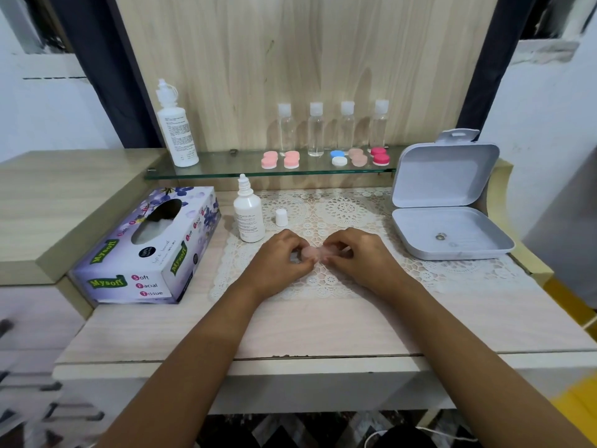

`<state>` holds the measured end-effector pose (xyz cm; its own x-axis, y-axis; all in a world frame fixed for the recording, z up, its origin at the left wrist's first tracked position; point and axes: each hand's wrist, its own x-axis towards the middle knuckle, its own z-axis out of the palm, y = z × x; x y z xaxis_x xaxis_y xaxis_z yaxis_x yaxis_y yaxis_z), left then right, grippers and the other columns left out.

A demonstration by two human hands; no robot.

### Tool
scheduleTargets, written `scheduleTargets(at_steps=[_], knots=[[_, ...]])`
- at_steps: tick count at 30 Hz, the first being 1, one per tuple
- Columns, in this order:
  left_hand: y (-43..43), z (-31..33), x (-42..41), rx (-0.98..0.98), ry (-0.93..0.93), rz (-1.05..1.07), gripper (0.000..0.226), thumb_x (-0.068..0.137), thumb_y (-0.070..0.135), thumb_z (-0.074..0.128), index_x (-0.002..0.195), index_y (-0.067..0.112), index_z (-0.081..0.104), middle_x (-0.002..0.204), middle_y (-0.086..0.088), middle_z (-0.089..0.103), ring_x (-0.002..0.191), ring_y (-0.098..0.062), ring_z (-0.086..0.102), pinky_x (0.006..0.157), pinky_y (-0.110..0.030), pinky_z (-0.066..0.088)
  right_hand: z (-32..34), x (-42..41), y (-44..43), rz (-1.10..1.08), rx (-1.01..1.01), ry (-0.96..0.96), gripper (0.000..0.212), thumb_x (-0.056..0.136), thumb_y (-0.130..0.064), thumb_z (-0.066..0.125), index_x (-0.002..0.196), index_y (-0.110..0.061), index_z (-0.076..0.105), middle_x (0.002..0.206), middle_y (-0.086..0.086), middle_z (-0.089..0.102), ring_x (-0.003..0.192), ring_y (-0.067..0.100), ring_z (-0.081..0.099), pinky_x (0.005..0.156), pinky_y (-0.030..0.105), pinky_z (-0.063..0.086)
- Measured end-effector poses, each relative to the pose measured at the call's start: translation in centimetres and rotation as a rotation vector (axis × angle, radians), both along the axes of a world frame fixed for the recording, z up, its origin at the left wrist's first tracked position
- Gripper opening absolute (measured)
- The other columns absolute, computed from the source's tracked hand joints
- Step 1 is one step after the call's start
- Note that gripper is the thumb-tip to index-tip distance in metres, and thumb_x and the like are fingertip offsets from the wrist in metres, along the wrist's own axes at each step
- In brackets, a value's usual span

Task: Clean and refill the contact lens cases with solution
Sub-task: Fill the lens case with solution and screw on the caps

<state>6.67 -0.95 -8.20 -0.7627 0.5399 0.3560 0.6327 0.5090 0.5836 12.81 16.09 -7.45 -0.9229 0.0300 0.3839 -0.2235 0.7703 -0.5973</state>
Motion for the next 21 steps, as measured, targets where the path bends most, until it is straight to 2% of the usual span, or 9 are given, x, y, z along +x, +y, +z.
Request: scheduleTargets(at_steps=[5, 8, 10, 13, 14, 18, 21], knots=[[0.01, 0.0, -0.02, 0.003, 0.002, -0.006, 0.021, 0.081, 0.024, 0.069, 0.097, 0.012, 0.066, 0.094, 0.009, 0.054, 0.089, -0.005, 0.052, 0.076, -0.005, 0.037, -0.4, -0.23, 0.34, -0.033, 0.06, 0.02, 0.015, 0.08, -0.018, 0.069, 0.094, -0.015, 0.068, 0.082, -0.003, 0.056, 0.076, 0.011, 0.052, 0.067, 0.008, 0.036], [0.04, 0.04, 0.0, 0.007, 0.002, -0.012, 0.021, 0.081, 0.025, 0.069, 0.097, 0.011, 0.066, 0.094, 0.009, 0.054, 0.09, -0.006, 0.053, 0.081, -0.015, 0.042, -0.51, -0.46, 0.38, -0.062, 0.049, 0.042, 0.015, 0.078, -0.022, 0.072, 0.087, -0.013, 0.064, 0.082, -0.001, 0.056, 0.075, 0.012, 0.051, 0.064, 0.01, 0.036], [0.05, 0.04, 0.02, 0.006, 0.001, -0.013, 0.021, 0.081, 0.026, 0.068, 0.097, 0.012, 0.066, 0.094, 0.01, 0.054, 0.09, -0.006, 0.054, 0.082, -0.017, 0.043, -0.46, -0.46, 0.18, -0.044, 0.034, 0.061, 0.015, 0.078, -0.022, 0.072, 0.083, -0.013, 0.061, 0.085, -0.003, 0.055, 0.079, 0.012, 0.052, 0.069, 0.018, 0.04], [0.09, -0.01, 0.0, 0.005, 0.004, -0.006, 0.02, 0.081, 0.026, 0.068, 0.096, 0.013, 0.066, 0.093, 0.011, 0.054, 0.09, -0.006, 0.053, 0.083, -0.017, 0.043, -0.38, -0.16, -0.05, 0.024, 0.041, 0.039, 0.007, 0.081, -0.018, 0.066, 0.085, -0.016, 0.06, 0.088, -0.003, 0.064, 0.085, 0.016, 0.058, 0.076, 0.03, 0.046], [0.09, -0.05, 0.0, 0.007, 0.004, -0.004, 0.019, 0.081, 0.025, 0.068, 0.096, 0.013, 0.066, 0.093, 0.011, 0.054, 0.09, -0.006, 0.053, 0.083, -0.017, 0.043, -0.37, -0.04, 0.0, 0.031, 0.037, 0.024, 0.005, 0.082, -0.016, 0.063, 0.087, -0.017, 0.061, 0.088, -0.003, 0.066, 0.085, 0.016, 0.059, 0.076, 0.03, 0.047], [0.08, -0.1, -0.05, 0.006, 0.005, -0.005, 0.019, 0.081, 0.025, 0.068, 0.096, 0.013, 0.066, 0.093, 0.01, 0.054, 0.091, -0.007, 0.053, 0.084, -0.019, 0.043, -0.15, 0.01, 0.22, 0.026, 0.038, -0.003, 0.012, 0.085, -0.018, 0.063, 0.096, -0.018, 0.066, 0.091, -0.004, 0.065, 0.08, 0.009, 0.055, 0.07, 0.013, 0.04], [0.14, -0.06, -0.07, 0.005, 0.005, -0.011, 0.021, 0.081, 0.026, 0.069, 0.096, 0.013, 0.066, 0.093, 0.009, 0.055, 0.091, -0.008, 0.054, 0.084, -0.02, 0.044, -0.14, -0.44, 0.09, -0.005, 0.08, -0.003, 0.024, 0.082, -0.024, 0.068, 0.104, -0.015, 0.068, 0.096, 0.001, 0.062, 0.08, 0.01, 0.052, 0.072, 0.014, 0.036]])
